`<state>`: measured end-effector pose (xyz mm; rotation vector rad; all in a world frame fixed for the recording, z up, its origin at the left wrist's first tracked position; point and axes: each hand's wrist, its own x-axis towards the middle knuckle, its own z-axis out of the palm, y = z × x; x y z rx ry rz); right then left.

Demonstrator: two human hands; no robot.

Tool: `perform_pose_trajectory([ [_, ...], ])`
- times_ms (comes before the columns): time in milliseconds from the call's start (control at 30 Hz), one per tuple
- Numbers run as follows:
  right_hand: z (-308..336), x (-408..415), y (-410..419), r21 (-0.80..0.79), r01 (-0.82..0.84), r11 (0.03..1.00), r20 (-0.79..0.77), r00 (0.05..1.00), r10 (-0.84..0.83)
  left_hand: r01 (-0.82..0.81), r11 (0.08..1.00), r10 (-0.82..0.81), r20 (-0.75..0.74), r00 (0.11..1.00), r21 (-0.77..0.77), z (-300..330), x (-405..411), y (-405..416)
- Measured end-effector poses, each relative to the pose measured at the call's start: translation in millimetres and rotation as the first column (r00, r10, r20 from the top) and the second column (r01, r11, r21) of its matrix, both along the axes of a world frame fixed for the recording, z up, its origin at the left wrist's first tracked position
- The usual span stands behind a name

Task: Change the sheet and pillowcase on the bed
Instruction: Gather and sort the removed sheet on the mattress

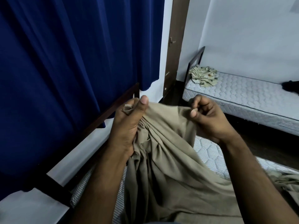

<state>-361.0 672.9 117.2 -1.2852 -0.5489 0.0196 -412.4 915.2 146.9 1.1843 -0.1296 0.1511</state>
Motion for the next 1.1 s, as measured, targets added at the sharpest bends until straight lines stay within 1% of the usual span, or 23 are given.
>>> perform_pose_trajectory([
  [67, -2, 1, -5, 0.219, 0.029, 0.975, -0.043, 0.999, -0.020, -0.039, 0.999, 0.037, 0.066, 0.997, 0.022, 0, 2, 4],
  [100, -1, 1, -6, 0.277, 0.049, 0.960, -0.054, 0.998, -0.035, -0.032, 0.999, 0.031, 0.098, 0.995, 0.008, 1, 1, 3],
  [133, -1, 1, -7, 0.272, 0.074, 0.959, -0.052, 0.997, -0.062, -0.025, 1.000, 0.027, 0.120, 0.992, -0.014, 1, 0, 2],
  [167, 0, 1, -7, 0.207, 0.099, 0.973, -0.030, 0.995, -0.095, -0.023, 0.999, 0.026, 0.135, 0.990, -0.023, 2, 0, 0],
  [200, 1, 0, -6, 0.082, 0.128, 0.988, 0.013, 0.992, -0.129, -0.022, 0.999, 0.026, 0.154, 0.988, -0.024, 1, 1, -1],
  [233, 1, 0, -5, -0.078, 0.156, 0.985, 0.067, 0.986, -0.151, -0.035, 0.999, 0.036, 0.177, 0.984, -0.012, 0, 2, 0],
  [300, 0, -1, -2, -0.375, 0.174, 0.911, 0.137, 0.982, -0.131, -0.119, 0.991, 0.102, 0.243, 0.965, 0.059, -5, 6, 4],
  [333, 0, -1, -1, -0.479, 0.158, 0.864, 0.145, 0.984, -0.100, -0.196, 0.973, 0.154, 0.286, 0.946, 0.125, -7, 7, 8],
  [400, 0, -1, -1, -0.594, 0.128, 0.794, 0.142, 0.988, -0.053, -0.348, 0.900, 0.234, 0.385, 0.893, 0.262, -8, 8, 13],
  [467, 0, -1, 1, -0.597, 0.131, 0.791, 0.129, 0.989, -0.066, -0.410, 0.851, 0.242, 0.449, 0.860, 0.328, -8, 5, 14],
  [533, 2, 0, 4, -0.547, 0.154, 0.823, 0.110, 0.988, -0.111, -0.440, 0.823, 0.241, 0.482, 0.842, 0.359, -8, 2, 13],
  [600, 6, 2, 5, -0.454, 0.183, 0.872, 0.089, 0.983, -0.160, -0.498, 0.767, 0.258, 0.517, 0.816, 0.404, -6, 0, 13],
  [667, 13, 0, 8, -0.321, 0.226, 0.920, 0.103, 0.974, -0.204, -0.520, 0.727, 0.261, 0.519, 0.814, 0.449, -7, 1, 14],
  [767, 26, -6, 16, -0.133, 0.277, 0.952, 0.082, 0.960, -0.268, -0.461, 0.719, 0.247, 0.429, 0.869, 0.519, -10, 4, 16],
  [800, 27, -8, 19, -0.106, 0.266, 0.958, 0.083, 0.963, -0.258, -0.430, 0.724, 0.233, 0.394, 0.889, 0.540, -12, 5, 17],
  [833, 28, -9, 21, -0.120, 0.248, 0.961, 0.098, 0.967, -0.237, -0.397, 0.733, 0.214, 0.366, 0.906, 0.552, -15, 5, 17],
  [900, 29, -10, 24, -0.249, 0.219, 0.943, 0.168, 0.969, -0.181, -0.342, 0.756, 0.177, 0.328, 0.928, 0.558, -17, 5, 15],
  [967, 31, -10, 29, -0.391, 0.176, 0.904, 0.235, 0.968, -0.088, -0.264, 0.794, 0.135, 0.264, 0.955, 0.547, -18, 5, 9],
  [1000, 34, -11, 34, -0.433, 0.136, 0.891, 0.244, 0.969, -0.029, -0.202, 0.821, 0.100, 0.215, 0.972, 0.534, -17, 4, 4],
  [1067, 41, -15, 47, -0.490, -0.004, 0.872, 0.210, 0.970, 0.123, -0.044, 0.881, -0.015, 0.121, 0.993, 0.471, -17, 5, -8],
  [1100, 45, -16, 52, -0.515, -0.069, 0.854, 0.191, 0.962, 0.193, 0.025, 0.902, -0.077, 0.104, 0.992, 0.432, -18, 5, -14],
])
